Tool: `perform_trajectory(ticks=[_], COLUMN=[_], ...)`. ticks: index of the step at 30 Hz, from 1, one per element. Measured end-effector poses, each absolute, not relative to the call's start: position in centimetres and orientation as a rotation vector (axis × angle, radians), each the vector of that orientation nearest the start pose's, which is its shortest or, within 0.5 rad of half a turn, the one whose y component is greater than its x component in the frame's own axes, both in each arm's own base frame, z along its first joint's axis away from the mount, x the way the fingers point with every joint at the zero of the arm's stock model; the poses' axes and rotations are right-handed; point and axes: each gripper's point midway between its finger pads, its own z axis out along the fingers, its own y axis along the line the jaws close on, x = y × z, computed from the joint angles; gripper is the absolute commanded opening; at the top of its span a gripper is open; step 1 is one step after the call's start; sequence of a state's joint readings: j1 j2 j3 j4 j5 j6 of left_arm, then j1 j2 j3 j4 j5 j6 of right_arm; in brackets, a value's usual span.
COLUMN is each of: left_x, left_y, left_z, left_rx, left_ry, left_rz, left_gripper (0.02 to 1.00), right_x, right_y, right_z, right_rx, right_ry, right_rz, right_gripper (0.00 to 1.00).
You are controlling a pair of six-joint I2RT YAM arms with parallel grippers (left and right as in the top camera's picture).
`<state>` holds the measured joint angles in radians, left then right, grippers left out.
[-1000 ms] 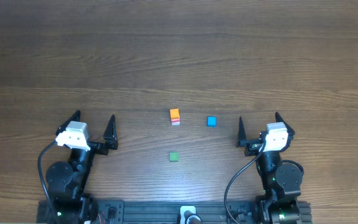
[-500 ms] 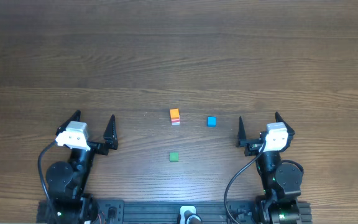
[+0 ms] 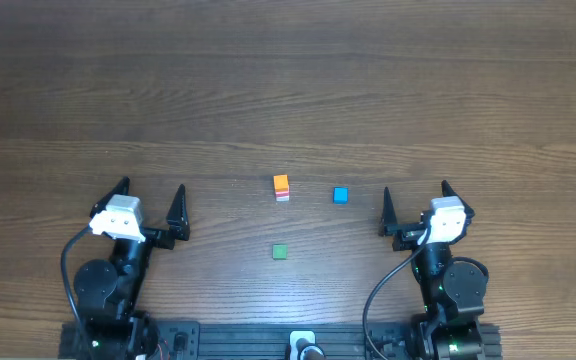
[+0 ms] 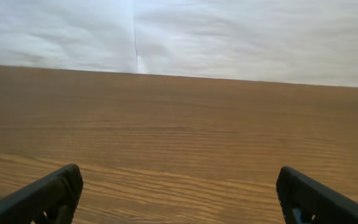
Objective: Stack Cubes
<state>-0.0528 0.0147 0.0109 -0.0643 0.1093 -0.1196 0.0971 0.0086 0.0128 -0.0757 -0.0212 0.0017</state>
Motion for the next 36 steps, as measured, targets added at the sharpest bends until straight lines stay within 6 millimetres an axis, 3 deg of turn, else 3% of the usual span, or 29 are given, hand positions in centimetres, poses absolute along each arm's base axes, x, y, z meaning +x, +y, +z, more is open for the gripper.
perform_trajectory(ticks=[5, 9, 16, 22, 28, 36], left_x=[24.4, 24.4, 24.4, 24.4, 24.4, 24.4], left_y=[-3.2, -3.2, -3.2, -3.2, -3.2, -3.2], left_z=[16.0, 16.0, 16.0, 16.0, 16.0, 16.0], left_rx=[0.029, 0.029, 0.029, 0.029, 0.029, 0.029], left_ry=[1.643, 1.643, 1.643, 1.643, 1.643, 1.643], left_rz=[-0.221, -0.221, -0.221, -0.221, -0.221, -0.221], left_gripper=[1.000, 0.998, 1.000, 1.000, 1.000, 1.000], right_x=[24.3, 23.7, 23.6, 24.2, 24.3, 23.7], right_y=[2.7, 2.8, 3.4, 4.7, 7.8, 14.7], right_z=[15.6, 15.3, 18.4, 18.2, 17.9, 16.9], right_rx=[-0.049, -0.034, 0.020, 0.085, 0.024, -0.135], right_ry=[1.674, 1.825, 2.111, 2.310, 2.456, 2.663], right_rz=[0.135, 0.155, 0.216, 0.326, 0.420, 0.510], right_gripper=[0.993, 0.993, 0.991, 0.991, 0.991, 0.993])
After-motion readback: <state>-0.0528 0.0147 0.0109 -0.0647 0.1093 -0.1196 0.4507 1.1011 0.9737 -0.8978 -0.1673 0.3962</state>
